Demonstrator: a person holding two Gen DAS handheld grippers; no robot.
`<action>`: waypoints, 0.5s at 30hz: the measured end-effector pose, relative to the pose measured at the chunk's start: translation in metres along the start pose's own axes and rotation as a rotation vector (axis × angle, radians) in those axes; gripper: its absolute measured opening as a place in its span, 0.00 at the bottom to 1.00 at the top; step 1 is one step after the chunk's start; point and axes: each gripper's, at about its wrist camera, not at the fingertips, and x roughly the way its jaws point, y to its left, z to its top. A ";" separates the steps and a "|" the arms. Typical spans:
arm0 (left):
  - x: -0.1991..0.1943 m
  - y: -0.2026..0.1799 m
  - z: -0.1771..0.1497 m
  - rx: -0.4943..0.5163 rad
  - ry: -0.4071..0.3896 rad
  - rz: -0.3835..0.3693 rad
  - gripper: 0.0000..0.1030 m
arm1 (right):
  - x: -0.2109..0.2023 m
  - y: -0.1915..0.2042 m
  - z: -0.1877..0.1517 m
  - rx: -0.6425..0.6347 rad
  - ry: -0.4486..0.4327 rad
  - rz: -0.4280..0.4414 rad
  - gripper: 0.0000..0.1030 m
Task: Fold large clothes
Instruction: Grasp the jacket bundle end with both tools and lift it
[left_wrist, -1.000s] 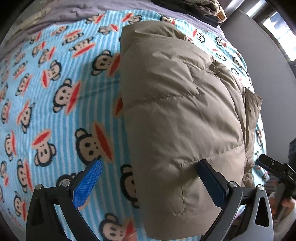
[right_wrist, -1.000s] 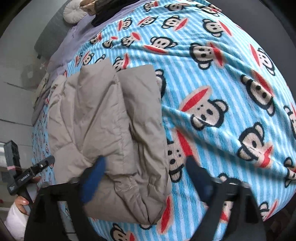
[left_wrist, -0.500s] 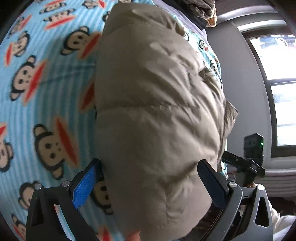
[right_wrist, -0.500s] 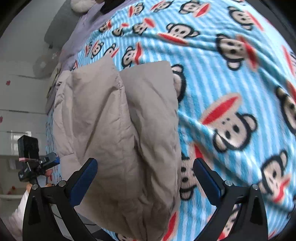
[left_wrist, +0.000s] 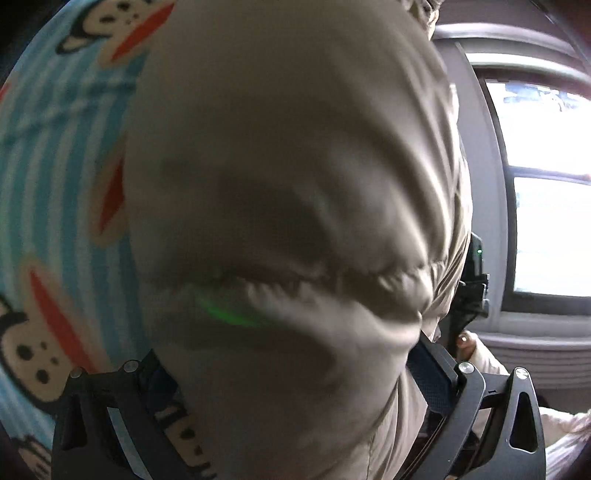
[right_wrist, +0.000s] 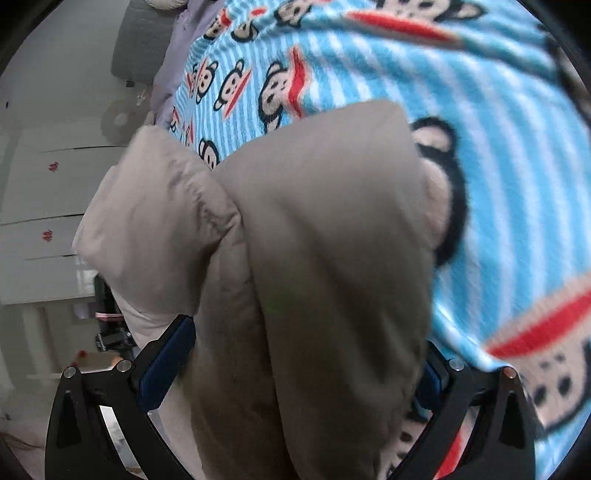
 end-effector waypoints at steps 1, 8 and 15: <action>0.003 -0.001 0.002 -0.011 0.000 -0.010 1.00 | 0.003 -0.001 0.002 0.008 0.007 0.005 1.00; 0.000 -0.027 -0.006 0.023 -0.059 0.007 0.91 | 0.011 0.000 -0.004 0.085 -0.009 0.074 0.89; -0.025 -0.057 -0.013 0.096 -0.093 -0.018 0.89 | -0.005 0.028 -0.022 0.072 -0.056 0.147 0.57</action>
